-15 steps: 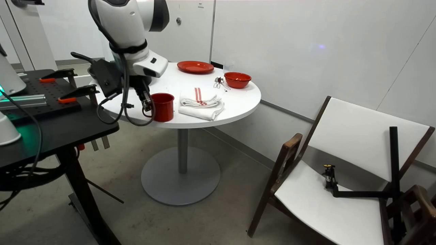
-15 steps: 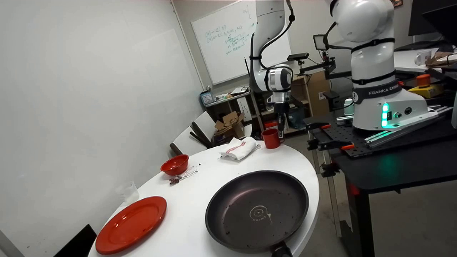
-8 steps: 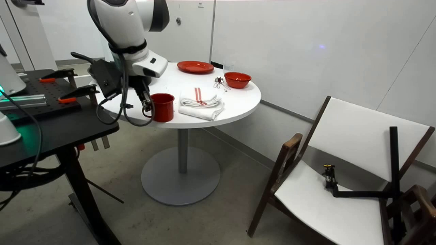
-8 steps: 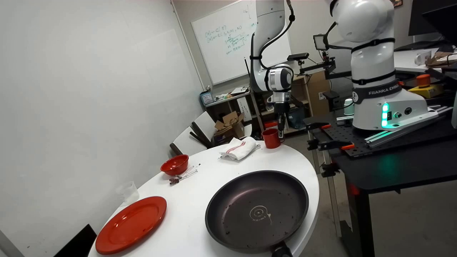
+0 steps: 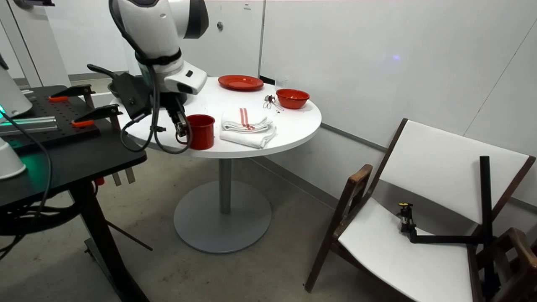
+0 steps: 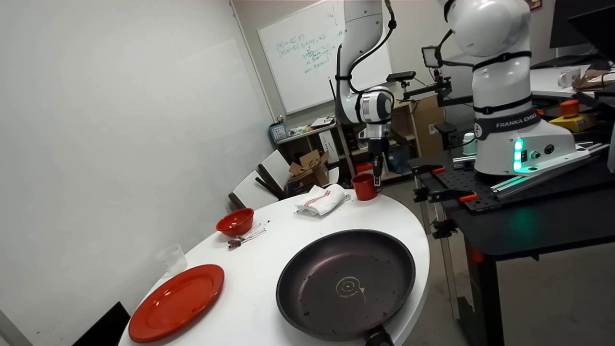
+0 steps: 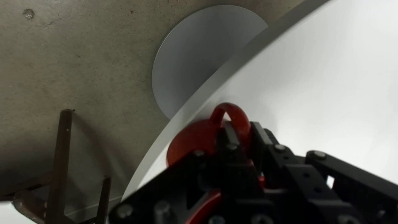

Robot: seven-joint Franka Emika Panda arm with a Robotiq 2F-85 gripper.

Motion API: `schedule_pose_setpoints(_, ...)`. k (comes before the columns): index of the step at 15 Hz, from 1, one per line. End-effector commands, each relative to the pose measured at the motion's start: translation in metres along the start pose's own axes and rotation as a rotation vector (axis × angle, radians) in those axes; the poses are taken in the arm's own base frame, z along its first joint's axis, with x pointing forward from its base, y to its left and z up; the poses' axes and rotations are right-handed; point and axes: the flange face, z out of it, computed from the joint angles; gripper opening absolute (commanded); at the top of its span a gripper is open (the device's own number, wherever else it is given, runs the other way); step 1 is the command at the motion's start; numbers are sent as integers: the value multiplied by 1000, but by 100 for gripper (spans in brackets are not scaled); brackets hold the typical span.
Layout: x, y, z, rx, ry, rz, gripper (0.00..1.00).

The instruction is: Move the cup at the edge of the table

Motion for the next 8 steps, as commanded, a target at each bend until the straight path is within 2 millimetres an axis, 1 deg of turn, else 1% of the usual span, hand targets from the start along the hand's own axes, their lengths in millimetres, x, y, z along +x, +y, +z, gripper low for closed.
schedule_pose_setpoints(1, 4, -9, -2, -24, -5, -18, 4)
schedule_pose_setpoints(8, 8, -11, -1, -23, -7, -32, 4)
